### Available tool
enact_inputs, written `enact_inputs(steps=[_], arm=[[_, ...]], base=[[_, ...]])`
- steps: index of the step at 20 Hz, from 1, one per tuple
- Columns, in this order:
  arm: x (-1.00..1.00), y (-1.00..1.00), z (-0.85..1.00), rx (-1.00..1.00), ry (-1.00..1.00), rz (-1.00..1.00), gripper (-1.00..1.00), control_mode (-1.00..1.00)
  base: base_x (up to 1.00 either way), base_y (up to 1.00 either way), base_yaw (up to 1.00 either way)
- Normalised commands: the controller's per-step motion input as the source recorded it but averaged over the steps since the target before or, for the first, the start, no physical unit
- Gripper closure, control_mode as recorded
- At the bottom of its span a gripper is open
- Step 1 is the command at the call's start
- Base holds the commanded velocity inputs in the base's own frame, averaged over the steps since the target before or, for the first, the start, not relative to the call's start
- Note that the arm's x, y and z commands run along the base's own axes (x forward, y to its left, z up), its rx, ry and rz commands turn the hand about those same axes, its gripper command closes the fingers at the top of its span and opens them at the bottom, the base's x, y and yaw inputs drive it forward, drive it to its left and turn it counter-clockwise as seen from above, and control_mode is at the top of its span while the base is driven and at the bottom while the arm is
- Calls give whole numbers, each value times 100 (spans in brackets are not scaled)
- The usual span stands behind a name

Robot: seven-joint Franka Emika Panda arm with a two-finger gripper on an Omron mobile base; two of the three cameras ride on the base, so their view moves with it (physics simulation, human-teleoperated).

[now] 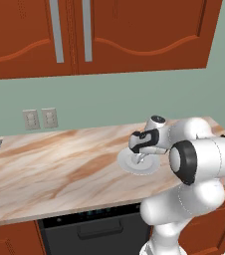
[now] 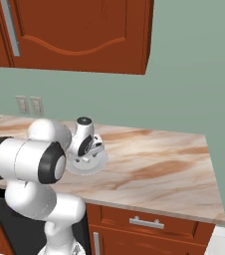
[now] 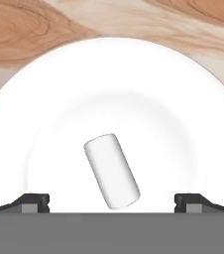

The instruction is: Pick up the marshmallow and place it in the cup of hot chocolate on the dining counter.

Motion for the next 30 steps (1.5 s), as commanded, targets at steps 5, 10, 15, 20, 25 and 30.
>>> enact_inputs(steps=[5, 10, 15, 20, 25, 30], arm=[[12, 10, -27, 0, 0, 0, -100, -100], [0, 4, -32, 0, 0, 0, -100, -100], [0, 9, -45, 0, 0, 1, 100, -100], [-18, 26, -41, 0, 0, 2, 100, -100], [-38, 29, -32, 0, -2, 2, 100, -100], [-64, 24, -11, 0, -7, 1, 100, -100]], base=[[0, 0, 0], [0, 0, 0], [0, 0, 0], [0, 0, 0], [0, 0, 0], [0, 0, 0]])
